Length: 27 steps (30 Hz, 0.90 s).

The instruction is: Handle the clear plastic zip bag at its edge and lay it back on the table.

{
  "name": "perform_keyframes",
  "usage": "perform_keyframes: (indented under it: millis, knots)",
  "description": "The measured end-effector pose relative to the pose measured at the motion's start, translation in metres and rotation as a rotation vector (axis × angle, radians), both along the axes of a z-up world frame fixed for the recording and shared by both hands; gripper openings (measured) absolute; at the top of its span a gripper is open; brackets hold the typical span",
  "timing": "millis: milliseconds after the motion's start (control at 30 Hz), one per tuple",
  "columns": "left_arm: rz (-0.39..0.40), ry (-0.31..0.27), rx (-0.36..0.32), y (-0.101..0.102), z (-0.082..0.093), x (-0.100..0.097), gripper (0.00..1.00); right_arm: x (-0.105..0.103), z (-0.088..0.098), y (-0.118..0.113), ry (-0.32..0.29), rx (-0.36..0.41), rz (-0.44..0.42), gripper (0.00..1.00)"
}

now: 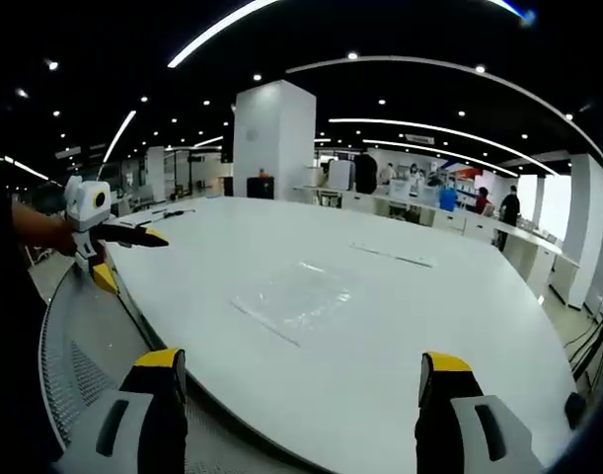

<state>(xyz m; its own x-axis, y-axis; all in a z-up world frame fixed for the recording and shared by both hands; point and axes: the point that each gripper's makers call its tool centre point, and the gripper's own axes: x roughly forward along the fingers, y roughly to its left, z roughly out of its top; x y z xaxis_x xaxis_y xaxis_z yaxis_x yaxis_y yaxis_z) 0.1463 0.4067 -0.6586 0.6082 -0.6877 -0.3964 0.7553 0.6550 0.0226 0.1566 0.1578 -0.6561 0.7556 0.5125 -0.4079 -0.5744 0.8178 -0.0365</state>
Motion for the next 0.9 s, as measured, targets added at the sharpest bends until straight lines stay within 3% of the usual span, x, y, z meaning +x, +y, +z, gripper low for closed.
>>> perform_keyframes:
  millis: [900]
  knots:
    - [-0.008, 0.007, 0.012, -0.0004, -0.0031, -0.0022, 0.89, -0.0016, -0.004, -0.0027, 0.012, -0.008, 0.005, 0.98]
